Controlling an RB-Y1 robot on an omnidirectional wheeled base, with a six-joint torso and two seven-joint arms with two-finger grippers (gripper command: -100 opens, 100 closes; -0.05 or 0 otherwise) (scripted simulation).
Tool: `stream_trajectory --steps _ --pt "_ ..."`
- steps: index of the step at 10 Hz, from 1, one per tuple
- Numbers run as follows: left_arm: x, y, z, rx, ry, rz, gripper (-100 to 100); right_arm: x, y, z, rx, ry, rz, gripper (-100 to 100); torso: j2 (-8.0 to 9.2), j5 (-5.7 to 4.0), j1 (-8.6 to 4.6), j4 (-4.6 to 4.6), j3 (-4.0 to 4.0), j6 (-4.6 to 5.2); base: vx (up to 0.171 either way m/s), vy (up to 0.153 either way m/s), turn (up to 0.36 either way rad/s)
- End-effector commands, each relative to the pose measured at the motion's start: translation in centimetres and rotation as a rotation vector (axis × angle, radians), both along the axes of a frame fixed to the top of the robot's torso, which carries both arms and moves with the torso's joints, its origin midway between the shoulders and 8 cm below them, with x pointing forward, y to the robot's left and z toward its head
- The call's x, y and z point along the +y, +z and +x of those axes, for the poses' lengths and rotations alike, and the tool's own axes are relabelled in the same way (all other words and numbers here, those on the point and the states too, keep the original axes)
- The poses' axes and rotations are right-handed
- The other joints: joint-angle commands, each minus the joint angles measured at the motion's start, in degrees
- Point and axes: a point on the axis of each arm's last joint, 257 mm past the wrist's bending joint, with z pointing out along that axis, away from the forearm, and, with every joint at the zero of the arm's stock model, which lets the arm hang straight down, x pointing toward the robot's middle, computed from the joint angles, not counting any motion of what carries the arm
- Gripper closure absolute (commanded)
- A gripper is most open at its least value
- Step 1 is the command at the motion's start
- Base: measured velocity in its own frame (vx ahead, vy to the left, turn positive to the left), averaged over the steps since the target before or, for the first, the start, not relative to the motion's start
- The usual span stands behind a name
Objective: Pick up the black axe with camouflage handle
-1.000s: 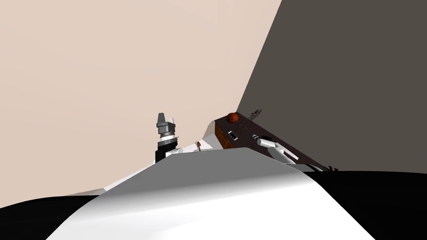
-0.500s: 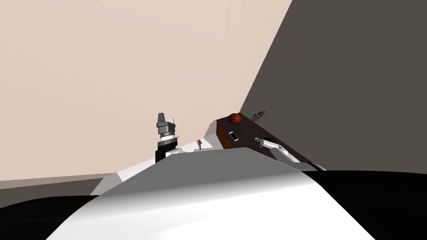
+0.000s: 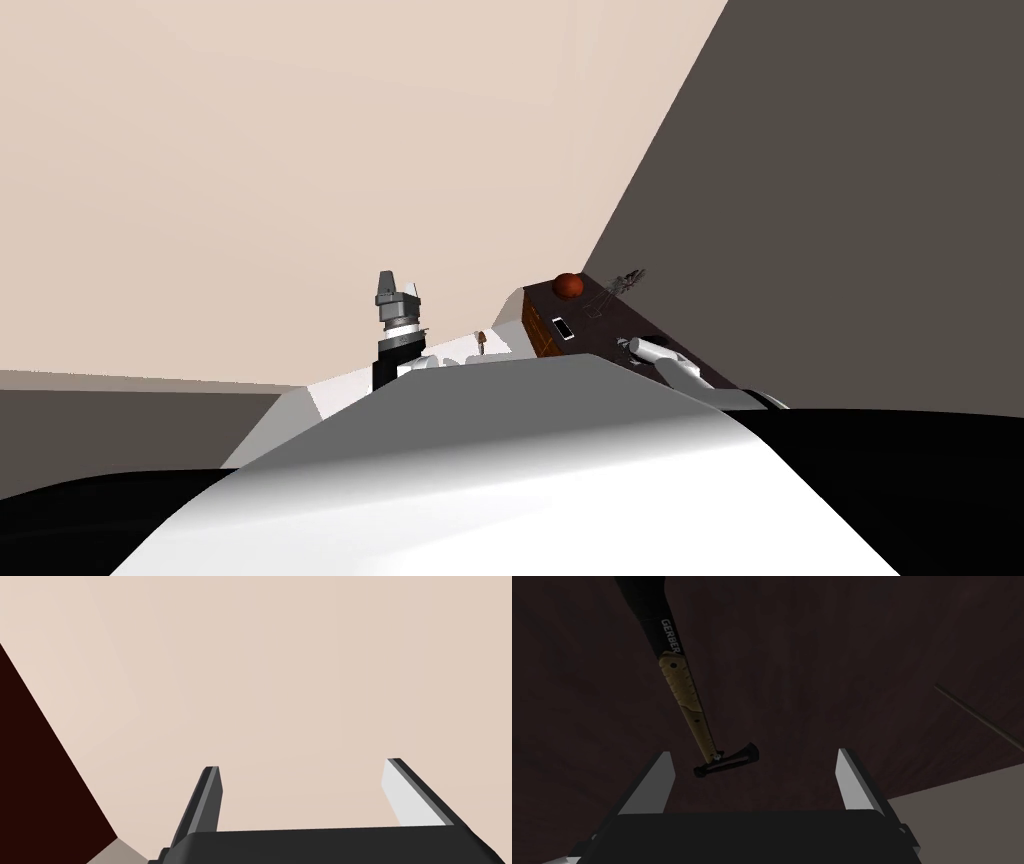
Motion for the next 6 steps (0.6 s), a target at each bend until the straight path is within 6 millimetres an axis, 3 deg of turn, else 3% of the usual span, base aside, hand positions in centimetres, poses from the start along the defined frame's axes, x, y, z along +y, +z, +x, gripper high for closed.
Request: stream_trajectory --steps 1,3,6 --pt "0.0 0.0 0.0 0.0 0.0 0.0 0 -0.1 -0.4 -1.3 0.033 -0.019 0.027 -100 0.0 0.0 0.0 0.0 0.0 0.0 -0.037 -0.025 0.258" --pt "0.0 0.0 0.0 0.0 0.0 0.0 0 -0.2 -1.2 -4.0 0.087 -0.061 0.058 -100 0.01 0.0 -0.04 0.0 0.0 -0.01 -0.041 -0.041 0.174" --pt "0.0 0.0 0.0 0.0 0.0 0.0 0 -0.1 -1.6 -5.7 0.122 -0.088 0.086 -100 0.09 -0.02 -0.11 0.02 0.05 -0.06 -0.052 -0.049 0.159"
